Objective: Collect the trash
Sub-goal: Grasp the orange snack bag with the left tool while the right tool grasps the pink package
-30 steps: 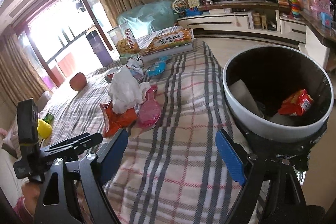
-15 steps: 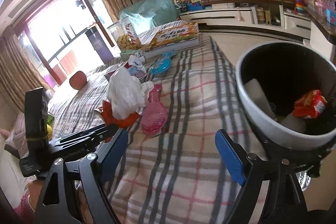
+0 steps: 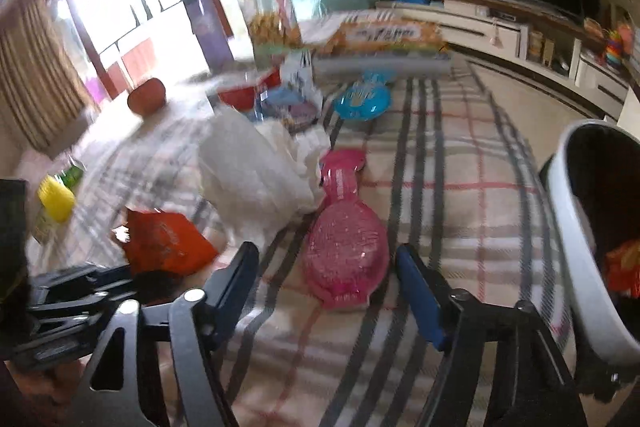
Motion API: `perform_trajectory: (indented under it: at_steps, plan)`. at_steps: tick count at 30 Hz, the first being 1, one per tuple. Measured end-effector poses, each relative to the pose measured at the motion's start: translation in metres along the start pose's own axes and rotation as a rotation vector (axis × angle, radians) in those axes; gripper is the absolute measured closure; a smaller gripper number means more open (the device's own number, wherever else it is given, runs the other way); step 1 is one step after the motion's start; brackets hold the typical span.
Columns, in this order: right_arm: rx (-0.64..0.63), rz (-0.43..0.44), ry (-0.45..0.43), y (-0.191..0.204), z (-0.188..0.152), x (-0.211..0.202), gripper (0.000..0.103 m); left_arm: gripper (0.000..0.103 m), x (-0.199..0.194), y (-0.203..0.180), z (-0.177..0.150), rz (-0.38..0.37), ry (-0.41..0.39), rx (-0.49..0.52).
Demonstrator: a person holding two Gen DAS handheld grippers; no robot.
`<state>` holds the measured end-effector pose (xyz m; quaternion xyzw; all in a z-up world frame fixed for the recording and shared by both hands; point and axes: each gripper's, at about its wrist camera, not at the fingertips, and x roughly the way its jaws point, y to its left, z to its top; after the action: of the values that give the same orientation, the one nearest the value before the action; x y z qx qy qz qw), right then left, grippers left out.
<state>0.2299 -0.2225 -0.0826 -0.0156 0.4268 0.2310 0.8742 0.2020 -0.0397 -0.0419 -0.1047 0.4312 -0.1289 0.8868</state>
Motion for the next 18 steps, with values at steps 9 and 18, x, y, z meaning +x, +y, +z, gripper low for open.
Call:
perform_trajectory:
  at_steps: [9,18]
  plan:
    - [0.071,-0.014,-0.055,-0.021,-0.017,-0.031,0.058,0.077,-0.007,-0.015,-0.008,-0.056,0.006,0.010]
    - [0.142,0.013,-0.100,-0.040,-0.037,-0.069,0.058,0.078,-0.010,-0.050,-0.014,-0.101,0.010,0.081]
